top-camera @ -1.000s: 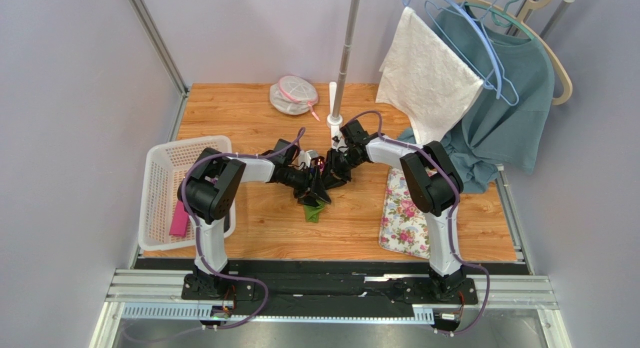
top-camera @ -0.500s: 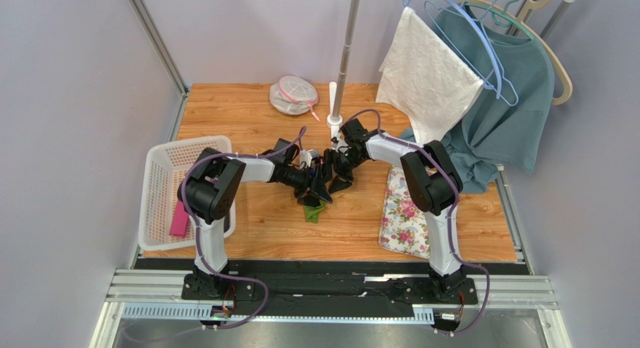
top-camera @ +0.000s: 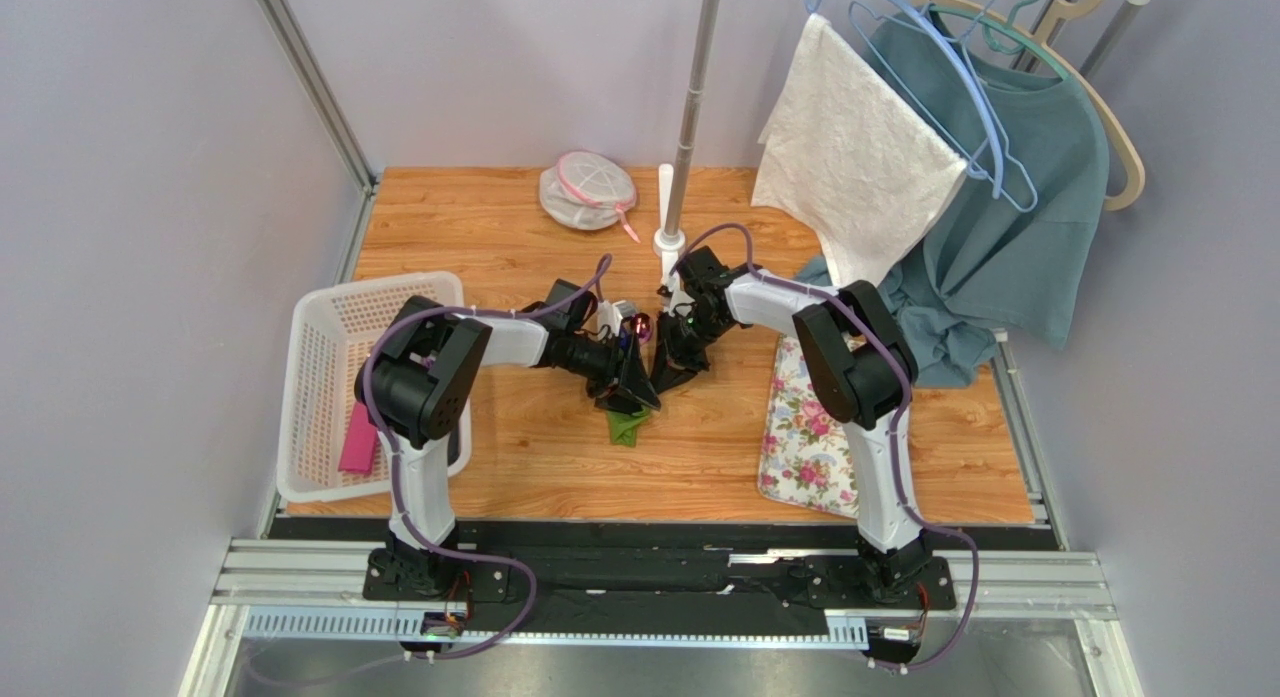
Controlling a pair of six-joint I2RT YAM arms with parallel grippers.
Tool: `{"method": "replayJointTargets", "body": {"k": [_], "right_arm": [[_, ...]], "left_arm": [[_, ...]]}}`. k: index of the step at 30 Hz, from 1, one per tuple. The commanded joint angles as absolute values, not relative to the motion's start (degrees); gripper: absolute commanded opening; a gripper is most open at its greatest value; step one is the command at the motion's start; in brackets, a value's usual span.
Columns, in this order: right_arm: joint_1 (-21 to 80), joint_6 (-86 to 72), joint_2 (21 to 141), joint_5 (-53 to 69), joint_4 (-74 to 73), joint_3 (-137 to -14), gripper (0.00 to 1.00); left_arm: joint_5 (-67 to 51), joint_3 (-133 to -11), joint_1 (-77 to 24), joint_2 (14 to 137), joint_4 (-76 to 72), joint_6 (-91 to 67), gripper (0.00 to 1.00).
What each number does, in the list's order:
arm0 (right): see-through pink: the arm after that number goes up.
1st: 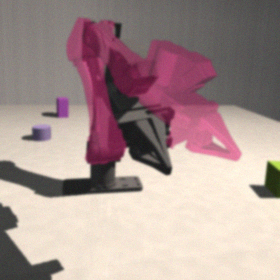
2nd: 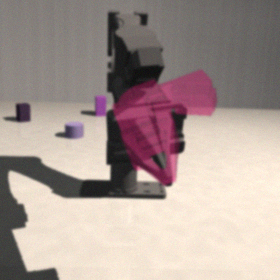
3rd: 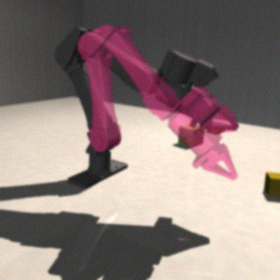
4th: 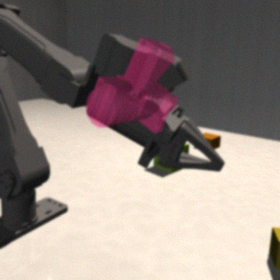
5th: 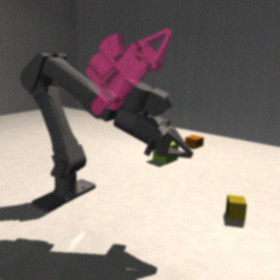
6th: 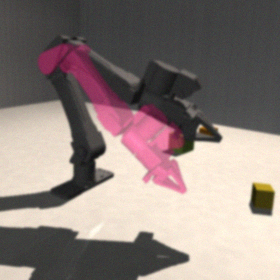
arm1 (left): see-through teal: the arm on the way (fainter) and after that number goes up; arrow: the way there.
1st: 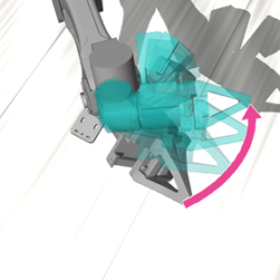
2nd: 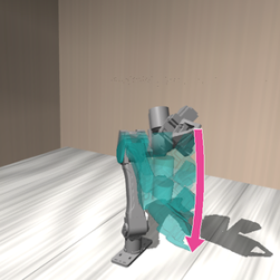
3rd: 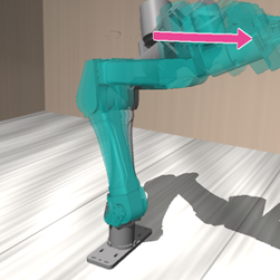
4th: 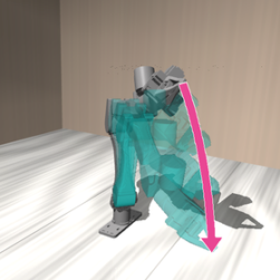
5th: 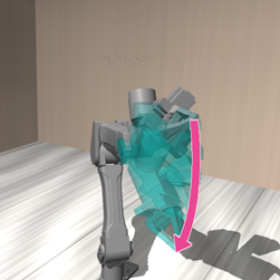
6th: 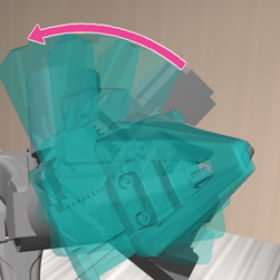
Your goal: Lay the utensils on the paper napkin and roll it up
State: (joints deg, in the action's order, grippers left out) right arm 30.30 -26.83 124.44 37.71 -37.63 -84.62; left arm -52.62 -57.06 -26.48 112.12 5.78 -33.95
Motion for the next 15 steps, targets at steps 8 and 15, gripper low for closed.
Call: {"method": "replayJointTargets", "body": {"k": [8,15], "right_arm": [[28.39,-13.45,123.58,32.69,-48.34,-87.01,0.07],[25.66,-20.64,121.56,43.22,-43.6,-90.35,0.13]], "left_arm": [[-49.74,-55.28,-25.49,113.55,2.82,-31.64,0.67],[-50.1,-54.67,-25.49,113.47,1.14,-31.55,0.69]]}}
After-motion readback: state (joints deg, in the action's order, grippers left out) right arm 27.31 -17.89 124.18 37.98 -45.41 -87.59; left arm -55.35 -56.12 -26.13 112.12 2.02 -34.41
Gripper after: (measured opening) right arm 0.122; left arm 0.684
